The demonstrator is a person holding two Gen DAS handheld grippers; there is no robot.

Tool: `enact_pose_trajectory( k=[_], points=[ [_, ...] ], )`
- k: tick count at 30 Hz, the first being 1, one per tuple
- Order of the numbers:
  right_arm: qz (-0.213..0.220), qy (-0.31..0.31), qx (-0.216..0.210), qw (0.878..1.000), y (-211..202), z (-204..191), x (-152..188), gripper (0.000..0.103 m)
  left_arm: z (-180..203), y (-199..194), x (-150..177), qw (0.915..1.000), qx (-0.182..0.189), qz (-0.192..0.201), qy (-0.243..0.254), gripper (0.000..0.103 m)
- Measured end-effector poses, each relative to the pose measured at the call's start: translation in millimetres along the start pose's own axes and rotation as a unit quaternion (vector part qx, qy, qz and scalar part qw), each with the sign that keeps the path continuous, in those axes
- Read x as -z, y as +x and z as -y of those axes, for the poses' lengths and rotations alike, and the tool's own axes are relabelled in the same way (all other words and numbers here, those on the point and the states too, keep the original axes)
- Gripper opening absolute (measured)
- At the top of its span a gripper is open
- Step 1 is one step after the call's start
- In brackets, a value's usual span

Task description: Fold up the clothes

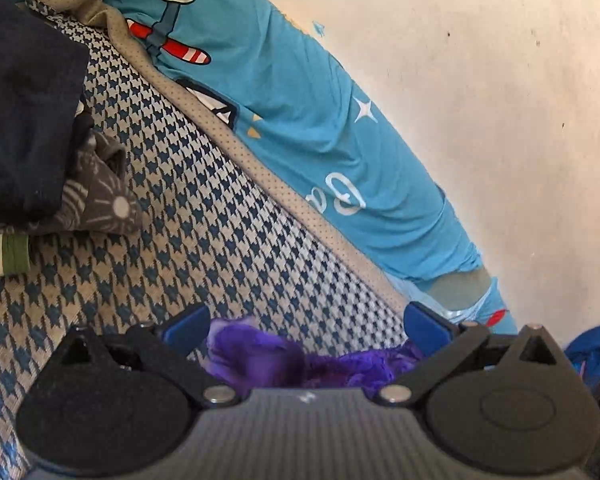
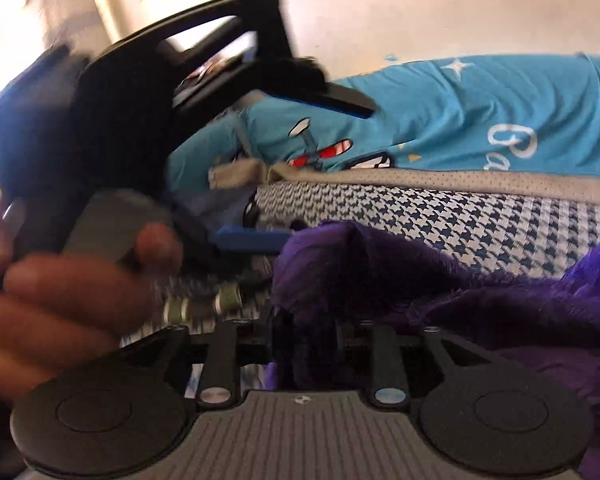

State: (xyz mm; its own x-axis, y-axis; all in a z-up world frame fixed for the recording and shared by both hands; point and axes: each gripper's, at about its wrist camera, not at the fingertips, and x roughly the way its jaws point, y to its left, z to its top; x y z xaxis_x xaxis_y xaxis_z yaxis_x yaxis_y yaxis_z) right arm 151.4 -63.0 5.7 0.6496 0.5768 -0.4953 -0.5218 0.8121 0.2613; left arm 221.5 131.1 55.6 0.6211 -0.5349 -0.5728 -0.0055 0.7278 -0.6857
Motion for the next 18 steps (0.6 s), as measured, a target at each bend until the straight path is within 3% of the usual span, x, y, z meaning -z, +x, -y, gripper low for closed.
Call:
enact_pose_trajectory(
  k=[2,7,10,13,18],
  points=[
    [-0.001,-0.025,0.008,1.0,-14,-1,0,0.036,3,3,5,0.9999,-0.006,-0.005,0.009,0.103],
    [0.003,-0.044,0.045,0.998,-49,10,0,0.037,10,8,13,0.9994,-0.016,-0.014,0.029,0.103],
    [0.023,-0.054,0.11,0.992,-67,25,-3,0.04,14,18,21,0.9985,-0.02,-0.033,0.039,0.103],
    [0.044,-0.066,0.19,0.979,-83,42,-6,0.047,19,29,30,0.997,-0.026,-0.053,0.051,0.103],
    [0.067,-0.075,0.298,0.949,-98,71,-15,0.049,33,46,47,0.992,-0.039,-0.081,0.09,0.103]
  ],
)
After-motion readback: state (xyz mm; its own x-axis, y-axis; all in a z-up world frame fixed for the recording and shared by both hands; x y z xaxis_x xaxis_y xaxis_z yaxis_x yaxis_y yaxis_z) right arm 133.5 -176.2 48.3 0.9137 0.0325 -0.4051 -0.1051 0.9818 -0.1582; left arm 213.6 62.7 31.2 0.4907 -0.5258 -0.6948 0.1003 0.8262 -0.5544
